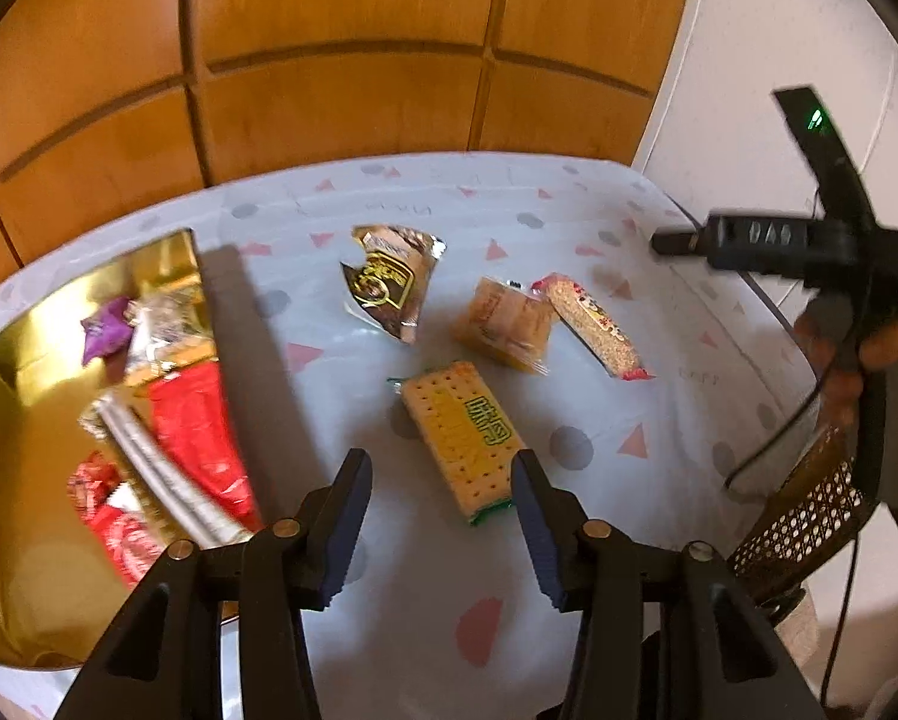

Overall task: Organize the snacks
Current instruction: 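Grasp the yellow cracker pack with the left gripper while the right gripper grasps a rice bar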

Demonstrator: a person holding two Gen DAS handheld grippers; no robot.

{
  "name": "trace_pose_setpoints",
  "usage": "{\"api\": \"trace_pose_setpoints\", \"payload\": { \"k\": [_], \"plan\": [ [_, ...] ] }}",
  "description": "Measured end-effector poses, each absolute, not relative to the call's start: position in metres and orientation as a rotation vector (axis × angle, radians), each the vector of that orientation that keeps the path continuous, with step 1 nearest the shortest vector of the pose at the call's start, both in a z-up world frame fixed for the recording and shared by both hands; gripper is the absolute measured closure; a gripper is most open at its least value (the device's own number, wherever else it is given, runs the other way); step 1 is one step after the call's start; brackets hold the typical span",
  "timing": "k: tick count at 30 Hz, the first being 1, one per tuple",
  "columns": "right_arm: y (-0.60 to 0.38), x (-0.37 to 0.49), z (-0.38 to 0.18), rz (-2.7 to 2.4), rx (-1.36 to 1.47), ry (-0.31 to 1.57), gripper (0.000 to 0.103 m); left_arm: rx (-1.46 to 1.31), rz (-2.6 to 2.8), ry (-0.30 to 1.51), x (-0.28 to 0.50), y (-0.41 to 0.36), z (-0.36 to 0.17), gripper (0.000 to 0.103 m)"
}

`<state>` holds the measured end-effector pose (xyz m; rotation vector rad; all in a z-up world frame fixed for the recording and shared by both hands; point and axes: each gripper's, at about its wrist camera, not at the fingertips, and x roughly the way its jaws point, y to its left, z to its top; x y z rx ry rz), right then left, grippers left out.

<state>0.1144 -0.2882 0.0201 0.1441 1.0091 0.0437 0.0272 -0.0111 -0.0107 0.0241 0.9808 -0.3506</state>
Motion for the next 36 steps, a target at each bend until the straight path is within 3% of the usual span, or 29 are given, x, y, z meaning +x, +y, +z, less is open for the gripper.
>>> {"api": "trace_pose_setpoints", "payload": {
  "k": [1, 8, 11, 22, 24, 26, 27, 31, 36],
  "plan": [
    [-0.292, 0.120, 0.024, 0.026, 0.126, 0.996, 0.025, 0.021, -0.355, 0.996, 0.031, -0.015, -0.014, 0.044],
    [-0.328, 0.158, 0.020, -0.092, 0.021, 0.928, 0.020, 0.054, -0.317, 1.091, 0.055, -0.041, -0.038, 0.036],
    [-0.331, 0.160, 0.023, -0.078, 0.054, 0.909, 0.020, 0.047, -0.284, 1.101, 0.067, -0.047, -0.046, 0.028],
    [-0.315, 0.162, 0.011, -0.018, 0.075, 0.942, 0.018, 0.032, -0.218, 1.177, 0.095, -0.053, -0.079, 0.027],
    [-0.316, 0.162, 0.010, -0.022, 0.086, 0.946, 0.018, 0.042, -0.215, 1.165, 0.094, -0.055, -0.081, 0.030],
    [-0.316, 0.162, 0.010, -0.023, 0.088, 0.947, 0.018, 0.055, -0.222, 1.137, 0.090, -0.055, -0.081, 0.051],
    [-0.315, 0.162, 0.010, -0.023, 0.085, 0.948, 0.018, 0.064, -0.217, 1.128, 0.088, -0.054, -0.080, 0.054],
    [-0.306, 0.163, 0.005, -0.003, 0.040, 0.970, 0.018, 0.102, -0.246, 1.107, 0.074, -0.052, -0.079, 0.056],
    [-0.289, 0.162, -0.005, 0.080, -0.014, 1.019, 0.027, 0.141, -0.284, 1.055, 0.049, -0.049, -0.081, 0.056]
  ]
}}
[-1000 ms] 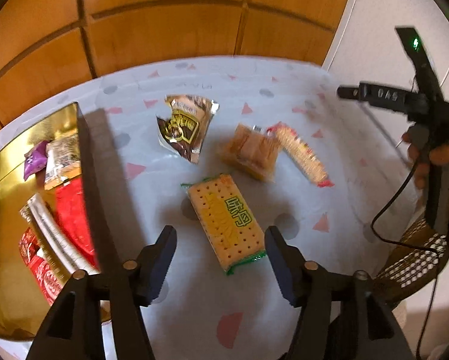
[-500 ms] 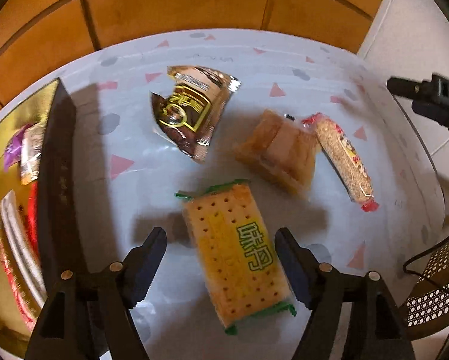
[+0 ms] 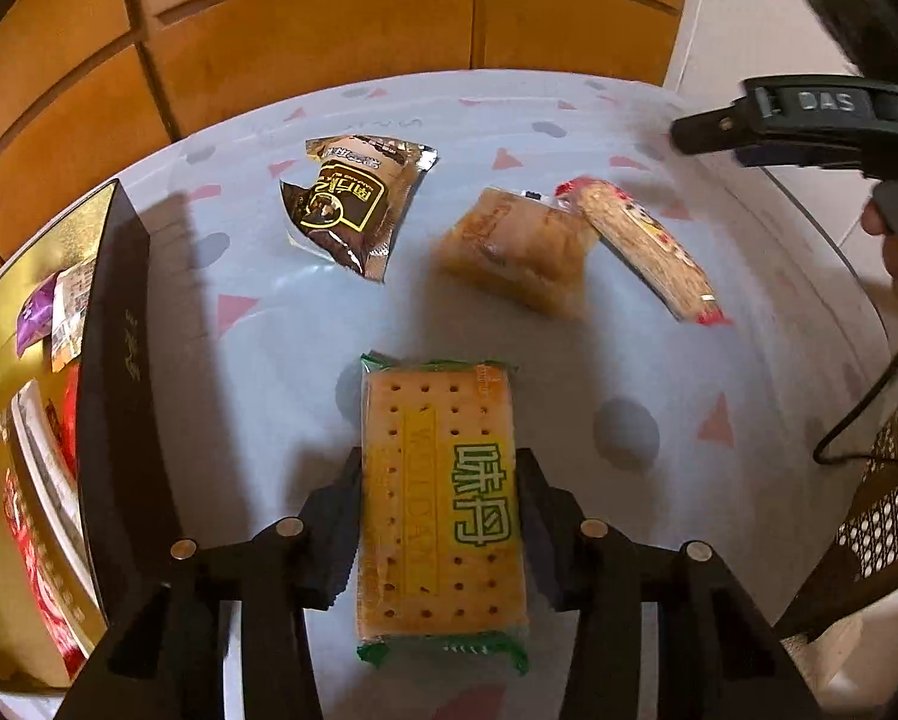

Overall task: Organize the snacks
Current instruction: 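Grasp the yellow cracker pack with the left gripper while the right gripper grasps a rice bar, then carry the yellow cracker pack over the gold tin and open the left gripper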

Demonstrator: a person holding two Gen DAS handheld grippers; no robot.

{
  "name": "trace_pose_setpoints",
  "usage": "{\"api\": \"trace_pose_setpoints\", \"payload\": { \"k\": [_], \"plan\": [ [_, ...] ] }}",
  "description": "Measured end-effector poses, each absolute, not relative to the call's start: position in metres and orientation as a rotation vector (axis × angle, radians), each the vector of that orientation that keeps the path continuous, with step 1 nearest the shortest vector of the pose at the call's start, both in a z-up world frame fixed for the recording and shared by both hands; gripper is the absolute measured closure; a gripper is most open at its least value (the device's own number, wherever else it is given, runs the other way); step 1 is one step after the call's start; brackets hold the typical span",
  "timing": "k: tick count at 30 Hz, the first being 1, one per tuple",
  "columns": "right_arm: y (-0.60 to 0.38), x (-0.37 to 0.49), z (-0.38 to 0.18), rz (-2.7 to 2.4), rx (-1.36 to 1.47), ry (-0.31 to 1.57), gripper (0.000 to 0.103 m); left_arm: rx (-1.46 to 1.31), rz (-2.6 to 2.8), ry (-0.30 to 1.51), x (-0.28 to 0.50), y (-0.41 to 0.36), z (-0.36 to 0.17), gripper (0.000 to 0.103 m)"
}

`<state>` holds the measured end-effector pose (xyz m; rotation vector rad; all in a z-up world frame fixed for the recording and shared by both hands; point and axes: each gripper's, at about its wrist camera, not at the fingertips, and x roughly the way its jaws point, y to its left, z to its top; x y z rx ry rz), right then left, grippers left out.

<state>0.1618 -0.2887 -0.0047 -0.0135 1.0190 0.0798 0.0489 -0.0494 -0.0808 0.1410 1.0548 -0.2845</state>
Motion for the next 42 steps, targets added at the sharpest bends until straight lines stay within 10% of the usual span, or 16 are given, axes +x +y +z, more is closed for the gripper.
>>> {"api": "trace_pose_setpoints", "payload": {
  "k": [13, 17, 42],
  "plan": [
    [-0.233, 0.161, -0.051, 0.220, -0.142, 1.219, 0.047, 0.104, -0.308, 1.010, 0.044, -0.044, -0.084, 0.056],
    [-0.233, 0.164, -0.072, 0.190, -0.176, 1.280, 0.074, 0.100, -0.305, 1.005, 0.044, -0.044, -0.085, 0.056],
    [-0.226, 0.157, -0.075, 0.192, -0.228, 1.239, 0.073, -0.164, -0.256, 0.879, 0.035, 0.055, 0.021, 0.056]
  ]
}}
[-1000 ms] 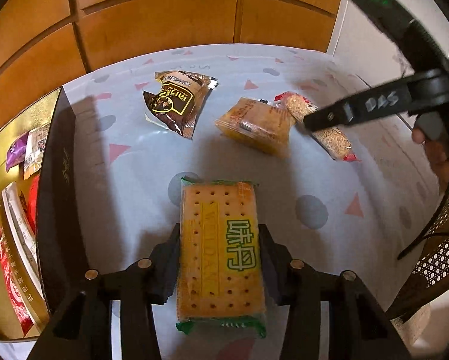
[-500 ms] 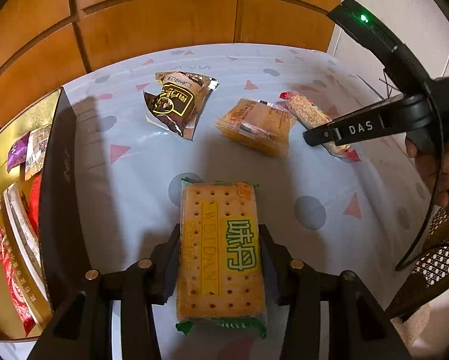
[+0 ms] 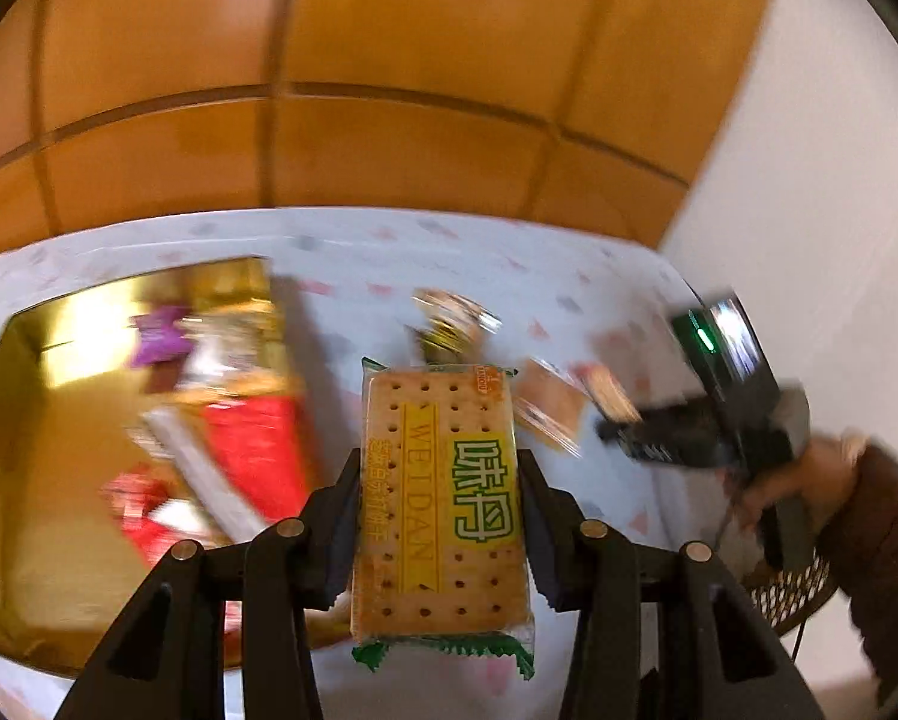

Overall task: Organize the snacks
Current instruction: 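Carry the yellow cracker pack over the gold tin and open the left gripper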

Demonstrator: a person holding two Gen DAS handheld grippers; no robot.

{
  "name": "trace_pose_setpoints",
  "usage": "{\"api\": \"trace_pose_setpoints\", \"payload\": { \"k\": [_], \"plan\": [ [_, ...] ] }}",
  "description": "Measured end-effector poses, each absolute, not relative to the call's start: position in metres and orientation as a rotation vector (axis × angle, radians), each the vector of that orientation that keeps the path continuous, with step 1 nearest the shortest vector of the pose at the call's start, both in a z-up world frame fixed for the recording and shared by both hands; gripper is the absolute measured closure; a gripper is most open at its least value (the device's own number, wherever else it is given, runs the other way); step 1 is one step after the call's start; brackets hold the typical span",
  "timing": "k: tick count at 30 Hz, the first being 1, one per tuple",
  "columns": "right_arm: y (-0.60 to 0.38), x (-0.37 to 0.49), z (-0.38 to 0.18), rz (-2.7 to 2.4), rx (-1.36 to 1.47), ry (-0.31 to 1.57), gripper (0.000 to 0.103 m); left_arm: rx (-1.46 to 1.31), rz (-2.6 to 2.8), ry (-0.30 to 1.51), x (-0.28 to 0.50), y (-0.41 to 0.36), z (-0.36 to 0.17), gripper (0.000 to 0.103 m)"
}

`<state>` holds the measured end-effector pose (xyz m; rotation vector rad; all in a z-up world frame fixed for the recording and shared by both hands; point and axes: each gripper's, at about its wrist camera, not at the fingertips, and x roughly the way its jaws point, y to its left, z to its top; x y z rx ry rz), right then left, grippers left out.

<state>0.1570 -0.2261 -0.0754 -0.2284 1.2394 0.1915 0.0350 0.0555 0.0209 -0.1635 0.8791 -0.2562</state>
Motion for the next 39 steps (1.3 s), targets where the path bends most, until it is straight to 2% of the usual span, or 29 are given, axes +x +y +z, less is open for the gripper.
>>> {"api": "trace_pose_setpoints", "payload": {
  "k": [7, 15, 29, 32, 39],
  "plan": [
    [-0.225, 0.156, -0.075, 0.192, -0.240, 1.236, 0.073, -0.278, -0.009, 0.879, 0.054, 0.167, 0.023, 0.056],
    [-0.224, 0.156, -0.075, 0.190, -0.246, 1.235, 0.073, -0.280, 0.148, 0.977, 0.100, 0.230, -0.012, 0.056],
    [-0.225, 0.157, -0.075, 0.191, -0.242, 1.235, 0.071, -0.260, 0.200, 0.994, 0.151, 0.242, -0.041, 0.055],
    [-0.225, 0.157, -0.075, 0.191, -0.244, 1.234, 0.071, -0.281, 0.207, 0.979, 0.143, 0.242, -0.037, 0.051],
    [-0.224, 0.158, -0.075, 0.188, -0.254, 1.227, 0.071, -0.290, 0.252, 0.933, 0.096, 0.226, -0.016, 0.051]
  ]
}}
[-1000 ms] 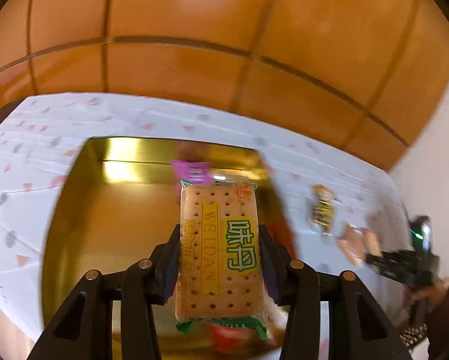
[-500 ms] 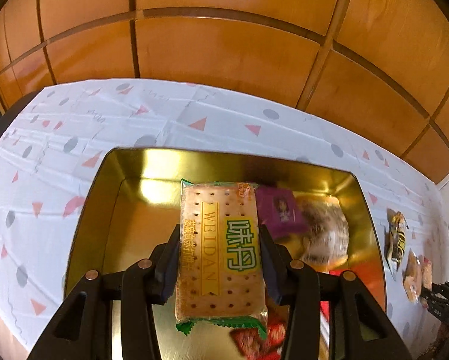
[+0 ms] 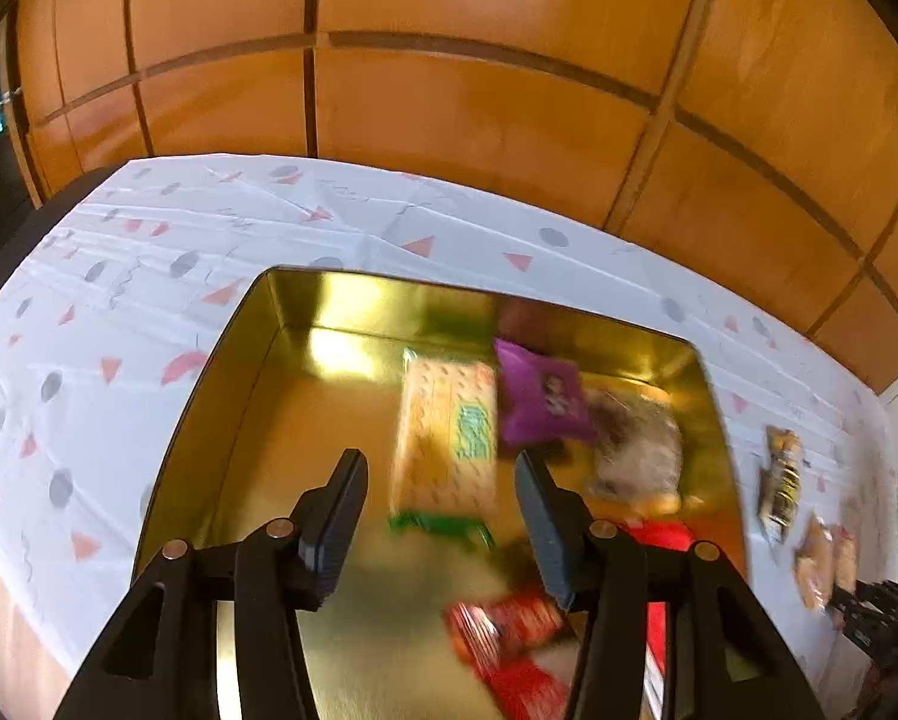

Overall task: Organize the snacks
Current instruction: 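Carry the yellow cracker pack over the gold tin and open the left gripper, then lift the rice bar with the right gripper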

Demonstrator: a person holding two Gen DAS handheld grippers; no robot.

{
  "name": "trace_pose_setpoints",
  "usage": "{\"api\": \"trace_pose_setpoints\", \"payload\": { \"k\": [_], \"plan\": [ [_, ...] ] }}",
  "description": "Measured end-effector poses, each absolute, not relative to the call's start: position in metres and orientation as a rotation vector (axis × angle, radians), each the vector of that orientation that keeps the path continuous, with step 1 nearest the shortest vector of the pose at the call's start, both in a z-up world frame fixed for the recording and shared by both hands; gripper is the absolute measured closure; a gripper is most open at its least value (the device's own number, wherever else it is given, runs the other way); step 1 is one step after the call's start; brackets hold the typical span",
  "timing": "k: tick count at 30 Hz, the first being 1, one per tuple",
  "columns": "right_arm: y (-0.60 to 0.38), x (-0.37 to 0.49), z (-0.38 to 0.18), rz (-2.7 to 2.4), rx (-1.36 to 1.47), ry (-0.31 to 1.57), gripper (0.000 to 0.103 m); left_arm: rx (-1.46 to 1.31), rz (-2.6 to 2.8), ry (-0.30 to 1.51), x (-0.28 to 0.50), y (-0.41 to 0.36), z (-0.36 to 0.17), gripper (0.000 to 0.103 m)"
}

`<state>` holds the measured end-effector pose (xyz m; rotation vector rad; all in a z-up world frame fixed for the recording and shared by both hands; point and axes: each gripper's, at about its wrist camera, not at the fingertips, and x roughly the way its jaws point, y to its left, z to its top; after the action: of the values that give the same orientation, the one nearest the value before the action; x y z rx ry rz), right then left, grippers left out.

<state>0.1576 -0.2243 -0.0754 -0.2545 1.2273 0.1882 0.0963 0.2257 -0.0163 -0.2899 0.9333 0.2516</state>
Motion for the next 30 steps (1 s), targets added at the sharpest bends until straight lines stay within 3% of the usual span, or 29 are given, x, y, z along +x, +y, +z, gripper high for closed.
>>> {"api": "trace_pose_setpoints", "payload": {
  "k": [17, 19, 26, 30],
  "plan": [
    [-0.224, 0.154, -0.075, 0.170, -0.261, 1.210, 0.070, -0.258, 0.159, 0.867, 0.018, 0.160, 0.003, 0.051],
    [-0.225, 0.154, -0.075, 0.165, -0.255, 1.210, 0.068, -0.248, 0.160, 0.865, 0.014, 0.157, 0.001, 0.051],
    [-0.239, 0.161, -0.075, 0.109, -0.221, 1.231, 0.045, -0.229, 0.156, 0.879, 0.004, 0.154, -0.005, 0.051],
    [-0.243, 0.164, -0.074, 0.085, -0.230, 1.233, 0.043, -0.225, 0.157, 0.883, 0.001, 0.155, -0.007, 0.051]
  ]
}}
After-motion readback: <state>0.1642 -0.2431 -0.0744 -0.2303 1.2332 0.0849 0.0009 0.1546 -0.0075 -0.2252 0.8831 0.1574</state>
